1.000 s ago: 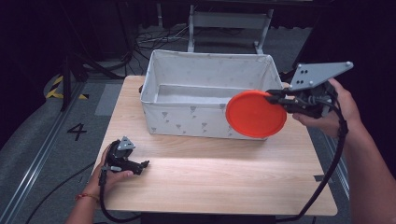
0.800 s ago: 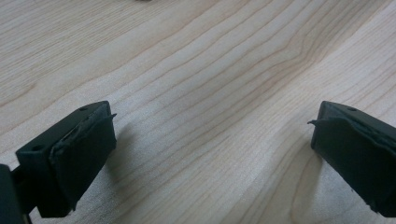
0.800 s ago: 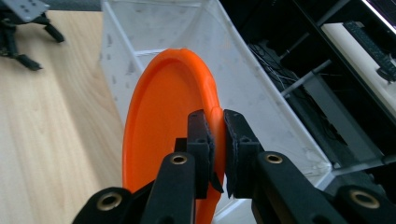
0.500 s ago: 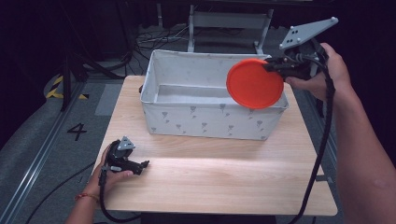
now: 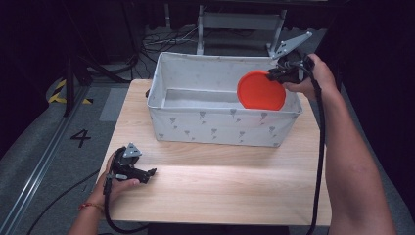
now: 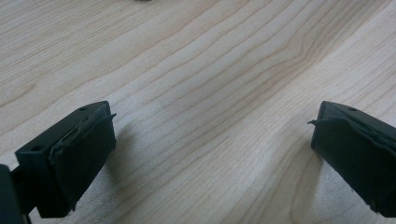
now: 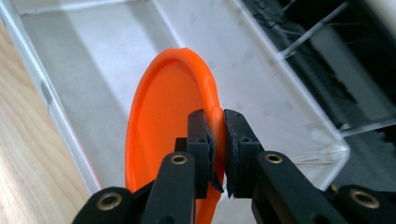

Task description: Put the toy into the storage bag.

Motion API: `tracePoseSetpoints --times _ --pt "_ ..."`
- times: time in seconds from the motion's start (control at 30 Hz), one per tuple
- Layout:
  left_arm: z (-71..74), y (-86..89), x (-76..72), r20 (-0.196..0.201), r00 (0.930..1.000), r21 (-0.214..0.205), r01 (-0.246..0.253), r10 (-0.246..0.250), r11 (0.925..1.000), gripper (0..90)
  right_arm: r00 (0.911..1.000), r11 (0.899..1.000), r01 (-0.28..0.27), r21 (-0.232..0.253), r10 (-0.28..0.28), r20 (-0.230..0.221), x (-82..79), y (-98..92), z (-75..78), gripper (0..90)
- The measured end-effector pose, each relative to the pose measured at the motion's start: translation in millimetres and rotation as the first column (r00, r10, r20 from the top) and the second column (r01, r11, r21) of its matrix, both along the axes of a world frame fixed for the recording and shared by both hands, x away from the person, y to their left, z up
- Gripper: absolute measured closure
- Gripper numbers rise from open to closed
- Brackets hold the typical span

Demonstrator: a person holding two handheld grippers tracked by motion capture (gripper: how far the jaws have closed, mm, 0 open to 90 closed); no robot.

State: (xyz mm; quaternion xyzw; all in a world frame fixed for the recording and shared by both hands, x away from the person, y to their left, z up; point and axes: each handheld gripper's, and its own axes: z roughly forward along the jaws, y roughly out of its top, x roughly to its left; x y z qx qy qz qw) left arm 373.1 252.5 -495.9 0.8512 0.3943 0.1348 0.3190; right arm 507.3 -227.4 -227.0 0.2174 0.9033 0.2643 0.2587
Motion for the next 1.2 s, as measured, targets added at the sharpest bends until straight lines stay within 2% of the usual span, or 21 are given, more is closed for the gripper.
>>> tracePoseSetpoints --times 0.13,0.2,0.33,0.37,0.47,0.6,0.83,1.0,1.1,1.17,1.2 --pt "0.0 0.0 0.0 0.0 1.0 0.0 0.0 0.0 1.0 0.2 0.999 1.0 -0.012 -0.023 0.011 -0.042 5.4 -1.4 -21.2 82.3" --pt "-0.1 -0.1 0.0 -0.002 1.0 -0.002 0.001 -0.001 1.0 0.2 0.9977 0.998 -0.023 -0.05 0.02 -0.065 7.2 -2.8 -30.9 82.3" --pt "-0.1 0.0 0.1 -0.001 1.0 -0.002 0.0 0.0 1.0 0.2 0.9922 0.996 -0.051 -0.077 0.042 -0.118 9.3 -6.3 -47.7 82.3" --pt "0.0 0.0 -0.1 -0.001 1.0 -0.001 0.0 0.0 1.0 0.2 0.9922 0.996 -0.051 -0.077 0.042 -0.118 9.3 -6.3 -47.7 82.3" --pt "0.0 0.0 0.0 0.001 1.0 0.0 0.0 0.0 1.0 0.2 0.9863 0.99 -0.071 -0.12 0.052 -0.156 8.2 -7.5 -61.1 82.3" --pt "0.0 0.0 0.0 0.0 1.0 0.0 0.0 0.0 1.0 0.2 0.983 0.989 -0.084 -0.122 0.062 -0.173 6.7 -10.8 -68.8 82.3" --pt "-0.1 -0.1 -0.2 -0.002 1.0 -0.002 0.0 0.0 1.0 0.2 0.975 0.978 -0.118 -0.169 0.082 -0.207 5.5 -8.1 -82.2 82.1" --pt "0.0 -0.2 -0.5 -0.004 1.0 -0.001 -0.003 0.003 1.0 0.2 0.969 0.968 -0.138 -0.211 0.088 -0.231 6.5 -6.5 -82.7 82.0" --pt "-0.1 -0.3 -0.4 -0.005 1.0 -0.003 -0.003 0.003 1.0 0.2 0.9638 0.964 -0.151 -0.22 0.095 -0.249 7.9 -4.9 -83.9 82.0" --pt "-0.1 -0.3 -0.4 -0.005 1.0 -0.003 -0.003 0.003 1.0 0.2 0.9573 0.961 -0.157 -0.226 0.092 -0.274 10.0 -3.7 -87.3 81.9" --pt "-0.1 -0.3 -0.4 -0.005 1.0 -0.003 -0.003 0.003 1.0 0.2 0.9573 0.96 -0.157 -0.231 0.09 -0.275 10.3 -3.1 -88.1 81.9"
